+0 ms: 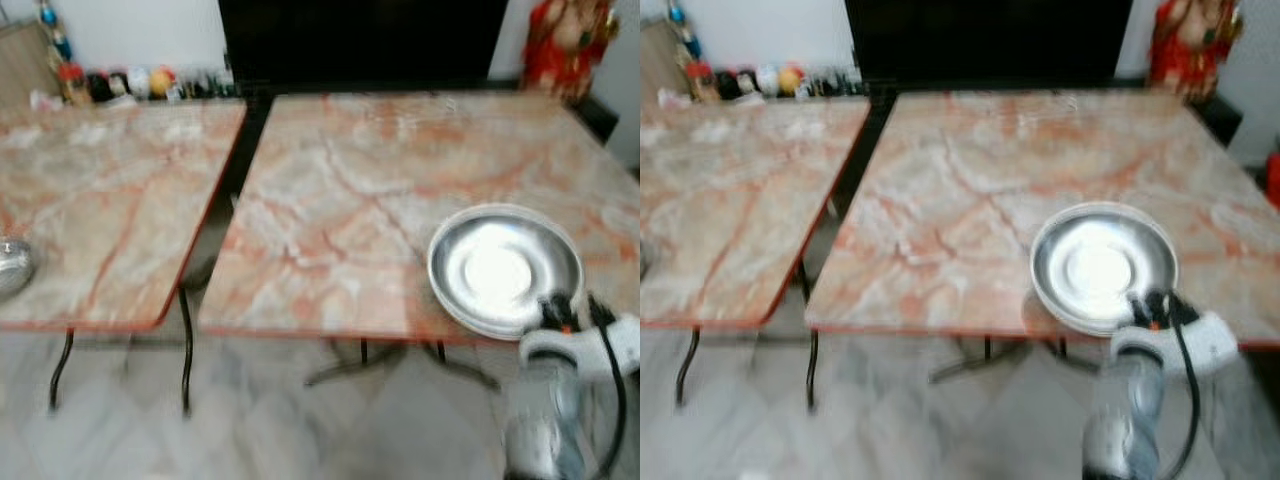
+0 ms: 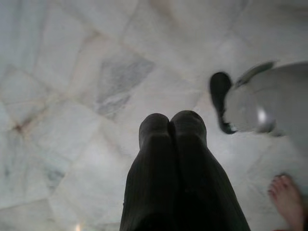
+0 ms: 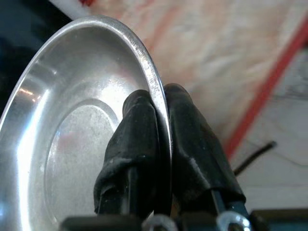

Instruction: Setting the table

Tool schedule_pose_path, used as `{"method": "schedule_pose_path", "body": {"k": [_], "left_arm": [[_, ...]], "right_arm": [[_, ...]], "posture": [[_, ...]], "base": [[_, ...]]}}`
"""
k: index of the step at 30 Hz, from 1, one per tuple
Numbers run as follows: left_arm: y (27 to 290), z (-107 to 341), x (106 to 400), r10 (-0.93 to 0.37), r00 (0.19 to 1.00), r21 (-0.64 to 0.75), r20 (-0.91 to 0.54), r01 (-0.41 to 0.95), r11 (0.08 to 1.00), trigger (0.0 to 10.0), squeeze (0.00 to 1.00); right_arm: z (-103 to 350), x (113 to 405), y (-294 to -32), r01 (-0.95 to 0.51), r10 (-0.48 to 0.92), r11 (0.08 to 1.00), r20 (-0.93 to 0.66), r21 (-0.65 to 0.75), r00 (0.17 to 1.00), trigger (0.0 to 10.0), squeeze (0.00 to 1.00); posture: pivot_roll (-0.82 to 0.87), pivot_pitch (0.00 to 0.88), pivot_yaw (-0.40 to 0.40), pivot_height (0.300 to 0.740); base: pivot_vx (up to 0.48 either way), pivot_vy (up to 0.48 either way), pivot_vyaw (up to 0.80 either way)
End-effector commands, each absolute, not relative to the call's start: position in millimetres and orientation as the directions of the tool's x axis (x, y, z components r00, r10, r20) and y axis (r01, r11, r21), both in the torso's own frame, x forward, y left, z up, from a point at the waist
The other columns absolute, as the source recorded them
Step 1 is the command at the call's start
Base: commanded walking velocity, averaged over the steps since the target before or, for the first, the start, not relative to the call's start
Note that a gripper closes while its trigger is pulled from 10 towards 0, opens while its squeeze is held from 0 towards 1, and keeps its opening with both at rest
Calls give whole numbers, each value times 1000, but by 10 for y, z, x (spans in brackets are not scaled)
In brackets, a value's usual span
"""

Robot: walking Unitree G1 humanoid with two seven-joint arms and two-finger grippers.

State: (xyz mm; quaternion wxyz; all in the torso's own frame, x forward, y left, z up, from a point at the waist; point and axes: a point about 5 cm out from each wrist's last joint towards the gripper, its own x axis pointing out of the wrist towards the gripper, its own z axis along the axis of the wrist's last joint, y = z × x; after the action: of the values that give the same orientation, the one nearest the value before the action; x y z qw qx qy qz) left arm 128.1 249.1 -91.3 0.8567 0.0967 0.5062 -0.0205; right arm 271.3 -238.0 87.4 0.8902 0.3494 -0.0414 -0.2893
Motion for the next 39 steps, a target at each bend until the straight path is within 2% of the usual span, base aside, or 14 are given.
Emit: {"method": "schedule_pose_path", "body": {"k": [1, 4, 5, 6, 7, 8, 16, 20, 21, 22, 32, 33, 35, 39], "left_arm": [[2516, -915, 1264, 78, 473, 165, -877, 146, 975, 10000, 0], [2491, -916, 1286, 75, 475, 164, -877, 150, 975, 10000, 0], [2488, -913, 1297, 73, 476, 164, -876, 151, 975, 10000, 0], [2488, -913, 1300, 73, 477, 164, -876, 152, 975, 10000, 0], [2502, -903, 1317, 74, 479, 165, -874, 150, 975, 10000, 0], [2537, -883, 1346, 78, 485, 168, -871, 145, 975, 10000, 0], [2592, -844, 1409, 89, 500, 171, -862, 121, 978, 10000, 0], [2481, -856, 1473, 77, 509, 161, -858, 122, 979, 10000, 0], [2440, -864, 1486, 75, 511, 158, -856, 121, 980, 10000, 0], [2403, -870, 1497, 72, 513, 155, -855, 120, 981, 10000, 0], [2072, -932, 1540, 38, 515, 129, -856, 142, 981, 10000, 0], [2070, -932, 1539, 38, 515, 129, -856, 142, 982, 10000, 0], [2113, -933, 1514, 46, 516, 133, -855, 133, 982, 10000, 0], [2232, -931, 1441, 57, 514, 136, -856, 117, 984, 10000, 0]], "right_arm": [[944, 2797, -2317, 461, -529, 594, -111, 659, 841, 10000, 0], [935, 2858, -2315, 470, -529, 579, -131, 667, 838, 10000, 0], [921, 2892, -2309, 479, -525, 573, -151, 664, 838, 10000, 173], [918, 2899, -2308, 482, -524, 573, -156, 663, 837, 10000, 173], [928, 2918, -2300, 477, -520, 576, -152, 664, 841, 10000, 957], [946, 2953, -2288, 469, -518, 577, -145, 668, 843, 10000, 984], [945, 3092, -2330, 500, -546, 540, -170, 677, 820, 10000, 961], [922, 3142, -2351, 522, -556, 522, -196, 675, 808, 10000, 859], [928, 3146, -2351, 521, -557, 526, -191, 672, 808, 10000, 345], [937, 3145, -2351, 521, -561, 530, -184, 670, 807, 10000, 0], [874, 2877, -2394, 583, -630, 584, -137, 565, 764, 10000, 0], [907, 2864, -2385, 568, -623, 616, -105, 546, 776, 10000, 0], [1084, 2850, -2285, 474, -541, 777, 55, 414, 839, 10000, 0], [1143, 2874, -2142, 380, -434, 869, 120, 317, 893, 10000, 0]], "posture": [[2, 0, 44, 740], [1, 0, 42, 740], [3, 0, 42, 740], [3, 0, 42, 740], [7, 0, 39, 740], [12, 0, 38, 740], [19, 0, 37, 740], [29, 0, 37, 740], [32, 0, 37, 740], [34, 0, 35, 740], [21, 0, 38, 740], [21, 0, 38, 740], [15, 0, 39, 740], [9, 0, 39, 740]], "base": [[0, 0, 0], [0, 0, 0], [0, 0, 0], [0, 0, 0], [0, 0, 0], [0, 0, 0], [0, 0, 0], [0, 0, 0], [0, 0, 0], [0, 0, 0], [0, 0, 0], [0, 0, 0], [0, 0, 0], [0, 0, 0]]}}
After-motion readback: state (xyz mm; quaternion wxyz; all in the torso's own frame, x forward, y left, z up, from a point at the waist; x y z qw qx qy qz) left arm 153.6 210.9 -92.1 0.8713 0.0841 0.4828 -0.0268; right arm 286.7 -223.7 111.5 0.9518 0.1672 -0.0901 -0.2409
